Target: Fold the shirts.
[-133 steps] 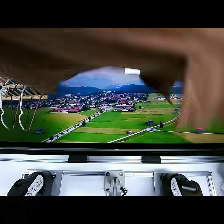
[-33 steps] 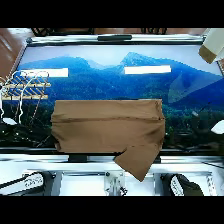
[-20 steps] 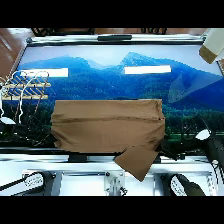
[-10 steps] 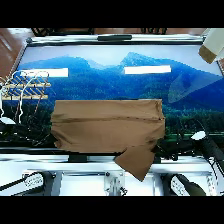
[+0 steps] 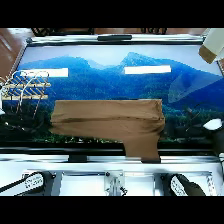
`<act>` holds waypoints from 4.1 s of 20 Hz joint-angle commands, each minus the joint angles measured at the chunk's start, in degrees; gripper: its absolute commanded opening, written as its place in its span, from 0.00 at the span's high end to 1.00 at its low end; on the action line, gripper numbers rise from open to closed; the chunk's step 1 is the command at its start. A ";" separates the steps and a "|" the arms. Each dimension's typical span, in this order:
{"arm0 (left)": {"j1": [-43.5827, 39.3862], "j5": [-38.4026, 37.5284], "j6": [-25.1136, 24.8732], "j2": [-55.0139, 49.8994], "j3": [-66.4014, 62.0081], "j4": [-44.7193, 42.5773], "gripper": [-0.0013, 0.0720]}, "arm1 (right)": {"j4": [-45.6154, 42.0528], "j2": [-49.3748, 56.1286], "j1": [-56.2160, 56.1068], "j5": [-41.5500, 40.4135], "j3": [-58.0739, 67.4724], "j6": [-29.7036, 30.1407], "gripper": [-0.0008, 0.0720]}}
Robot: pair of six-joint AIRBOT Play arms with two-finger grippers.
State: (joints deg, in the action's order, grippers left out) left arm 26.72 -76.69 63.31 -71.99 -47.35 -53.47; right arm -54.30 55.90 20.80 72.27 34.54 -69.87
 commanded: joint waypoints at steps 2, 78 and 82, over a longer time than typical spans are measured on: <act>-2.36 5.07 5.55 -3.23 -13.70 0.87 0.93 | -2.01 5.42 0.02 -5.75 14.80 -3.85 0.91; -41.44 13.27 14.84 -16.81 -40.33 -0.48 0.93 | -0.70 11.80 -25.88 8.39 43.36 -27.71 0.91; -26.58 6.49 14.82 -7.37 -40.30 -1.20 0.93 | -0.55 22.40 -37.64 -2.21 43.36 -27.36 0.91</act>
State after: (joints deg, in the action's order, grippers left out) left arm -9.52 -64.55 77.89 -85.76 -87.64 -51.88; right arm -54.94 71.37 -9.63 78.08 77.87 -97.73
